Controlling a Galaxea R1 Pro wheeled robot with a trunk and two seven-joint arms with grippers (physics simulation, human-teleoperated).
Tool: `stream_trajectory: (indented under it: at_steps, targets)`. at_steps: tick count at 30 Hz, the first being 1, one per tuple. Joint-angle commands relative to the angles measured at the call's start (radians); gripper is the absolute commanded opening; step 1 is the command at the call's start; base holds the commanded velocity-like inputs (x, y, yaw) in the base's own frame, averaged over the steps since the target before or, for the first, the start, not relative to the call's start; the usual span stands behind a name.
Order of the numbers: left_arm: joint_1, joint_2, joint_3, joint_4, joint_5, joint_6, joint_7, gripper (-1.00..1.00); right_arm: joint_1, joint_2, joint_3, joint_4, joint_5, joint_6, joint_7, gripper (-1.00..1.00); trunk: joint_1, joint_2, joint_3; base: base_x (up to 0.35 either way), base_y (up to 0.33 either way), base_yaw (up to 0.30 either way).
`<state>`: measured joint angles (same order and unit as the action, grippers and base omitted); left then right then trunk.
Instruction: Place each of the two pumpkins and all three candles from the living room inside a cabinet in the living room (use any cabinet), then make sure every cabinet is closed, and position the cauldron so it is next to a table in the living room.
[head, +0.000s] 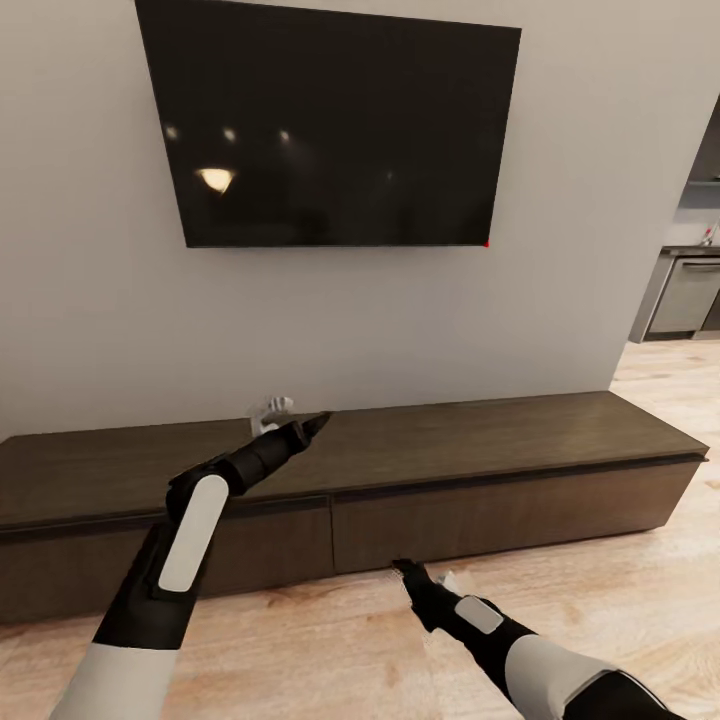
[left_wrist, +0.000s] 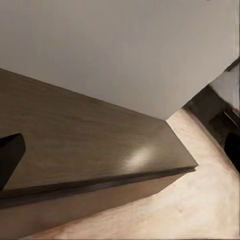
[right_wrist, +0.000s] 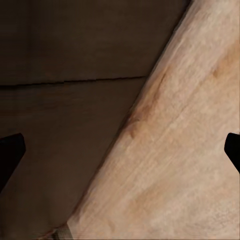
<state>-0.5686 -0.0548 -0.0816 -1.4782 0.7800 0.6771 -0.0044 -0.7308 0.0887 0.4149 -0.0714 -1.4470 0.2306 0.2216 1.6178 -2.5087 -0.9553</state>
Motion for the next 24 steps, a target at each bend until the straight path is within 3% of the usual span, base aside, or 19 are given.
stream_trajectory:
  at_steps: [1,4,9,12,16,21,24]
  targets:
    - [-0.001,0.001,0.033,-0.001,0.031,0.005,-0.058,1.0,-0.001,-0.013,0.009,0.002,-0.07,0.002,0.027,1.0,0.0,0.0,-0.001,0.0,0.0,0.0]
    - [-0.001,0.001,0.075,-0.001,0.045,0.005,-0.114,1.0,-0.001,-0.02,0.009,0.0,-0.093,-0.004,0.049,1.0,0.0,0.0,-0.001,0.0,0.0,0.0]
    - [-0.001,0.001,0.093,-0.001,0.049,0.005,-0.144,1.0,-0.001,-0.023,0.01,-0.001,-0.1,-0.008,0.149,1.0,0.0,0.0,-0.001,0.0,0.0,0.0]
    - [-0.001,0.001,0.103,-0.001,0.05,0.005,-0.147,1.0,-0.001,-0.024,0.01,-0.001,-0.1,-0.008,0.168,1.0,0.0,0.0,-0.001,0.0,0.0,0.0]
    - [-0.001,0.001,0.119,-0.001,0.059,0.011,-0.148,1.0,-0.001,-0.023,0.016,-0.005,-0.097,-0.014,0.178,1.0,0.0,0.0,-0.001,0.0,0.0,0.0]
    - [-0.001,0.001,0.126,-0.001,0.106,0.043,-0.148,1.0,-0.001,-0.022,0.022,-0.032,-0.066,-0.063,0.173,1.0,0.0,0.0,-0.001,0.0,0.0,0.0]
    - [-0.001,0.001,0.127,-0.001,0.116,0.046,-0.148,1.0,-0.001,-0.022,0.023,-0.044,-0.058,-0.068,0.173,1.0,0.0,0.0,-0.001,0.0,0.0,0.0]
